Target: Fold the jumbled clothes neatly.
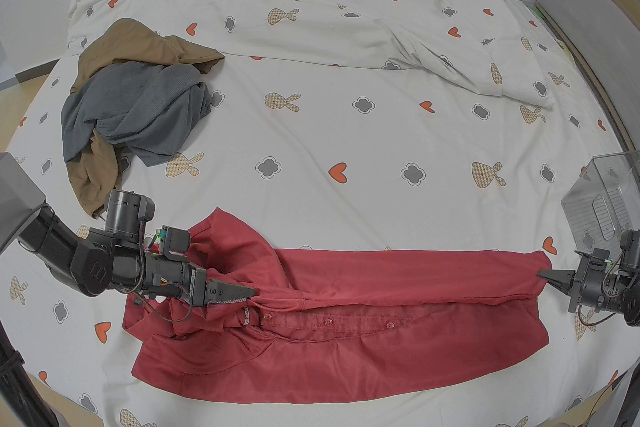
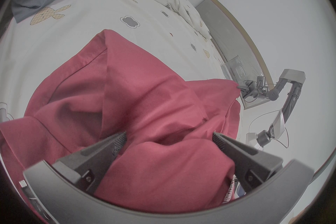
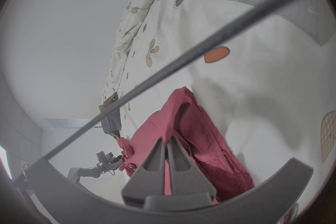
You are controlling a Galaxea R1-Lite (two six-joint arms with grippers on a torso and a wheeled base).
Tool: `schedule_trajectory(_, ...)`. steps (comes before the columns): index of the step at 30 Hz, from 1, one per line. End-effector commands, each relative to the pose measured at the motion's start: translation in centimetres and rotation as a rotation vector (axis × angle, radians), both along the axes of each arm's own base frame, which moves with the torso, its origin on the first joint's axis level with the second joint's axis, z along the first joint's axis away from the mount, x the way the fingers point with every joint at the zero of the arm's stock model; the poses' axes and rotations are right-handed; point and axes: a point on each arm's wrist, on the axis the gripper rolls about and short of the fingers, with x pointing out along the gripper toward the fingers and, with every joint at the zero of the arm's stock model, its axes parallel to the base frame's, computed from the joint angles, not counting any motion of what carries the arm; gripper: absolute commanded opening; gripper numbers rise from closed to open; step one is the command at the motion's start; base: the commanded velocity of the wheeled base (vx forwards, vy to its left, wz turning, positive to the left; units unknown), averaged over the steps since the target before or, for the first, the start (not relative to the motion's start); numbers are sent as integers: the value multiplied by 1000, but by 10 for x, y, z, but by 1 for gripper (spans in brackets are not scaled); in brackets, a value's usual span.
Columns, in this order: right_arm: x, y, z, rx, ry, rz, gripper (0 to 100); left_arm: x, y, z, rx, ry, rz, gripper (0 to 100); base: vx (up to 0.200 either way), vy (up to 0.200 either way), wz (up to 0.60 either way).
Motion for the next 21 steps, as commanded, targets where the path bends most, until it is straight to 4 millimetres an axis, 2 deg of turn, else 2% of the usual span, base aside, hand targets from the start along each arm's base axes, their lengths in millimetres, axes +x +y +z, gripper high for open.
schedule_trajectory(1,-3,2,-3,8,18,5,0,0,0,0,-1,0,-1,100,0,0,0)
schedule_trajectory(6,-5,2,-5,6,24,4,0,-1,0,0,0,1,0,100,0,0,0)
schedule_trajectory(7,-5,2,-5,6,24,1,100,-1,0,0,-1,0,-1,100,0,0,0)
schedule_trajectory(11,-9,-2,-2,1,13,-19,100,-3,0,4,-2,-9,-1,100,0,0,0)
schedule_trajectory(16,-28,-8,16,-36,-57,-85,100,-12,1,14,-6,-34,-6,100,0,0,0)
schedule_trajectory(19,-36,-2,26,-50,-94,-80,100,-18,-2,20,-11,-47,-17,100,0,0,0)
schedule_trajectory(21,-42,8,39,-65,-147,-45,100,-25,-7,24,-11,-58,-40,100,0,0,0)
